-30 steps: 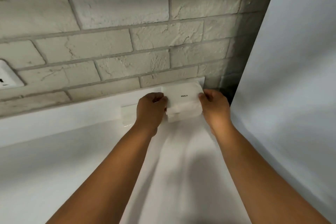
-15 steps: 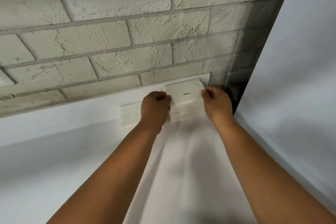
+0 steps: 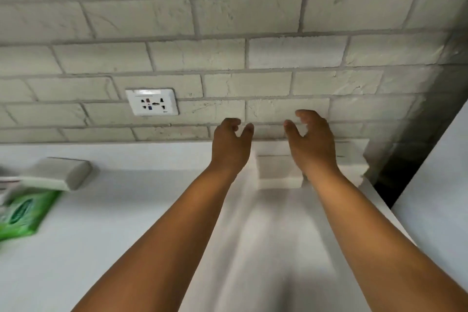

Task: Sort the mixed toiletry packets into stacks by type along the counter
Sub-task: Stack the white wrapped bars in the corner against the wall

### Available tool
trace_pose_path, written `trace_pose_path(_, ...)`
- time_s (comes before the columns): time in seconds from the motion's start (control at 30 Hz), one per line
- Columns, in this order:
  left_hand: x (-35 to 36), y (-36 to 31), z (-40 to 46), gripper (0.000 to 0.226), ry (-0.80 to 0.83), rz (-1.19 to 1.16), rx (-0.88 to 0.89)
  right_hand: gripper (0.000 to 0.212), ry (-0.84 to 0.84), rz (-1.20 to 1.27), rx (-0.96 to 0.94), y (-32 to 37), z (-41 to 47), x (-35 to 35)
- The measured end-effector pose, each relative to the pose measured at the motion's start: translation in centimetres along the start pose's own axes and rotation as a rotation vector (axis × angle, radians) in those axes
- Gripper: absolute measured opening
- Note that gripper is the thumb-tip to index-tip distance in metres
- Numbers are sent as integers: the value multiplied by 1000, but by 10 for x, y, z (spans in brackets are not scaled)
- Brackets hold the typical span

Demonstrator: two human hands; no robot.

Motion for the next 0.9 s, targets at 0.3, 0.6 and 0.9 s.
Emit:
trace_pose_path(0.3,-226,39,-1,38,-224,-5,-88,35,269,196,-62,149,-50,151)
trace_pose_path(0.6,-448,121,35,44,-332,101,-177,34,427,288,47,255,-113,318)
trace_pose_path(0.9,-541,209,120,32,-221,362,-375,22,534,401,493,236,-156,461)
Point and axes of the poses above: each hand's wrist, its own z-axis towards the middle knuckle, its own x-axis out of the palm, y = z × x, the point moved 7 cm from there along z, towards the middle knuckle, and after that the axes turned 8 degrees about -x, right-handed, at the moved point
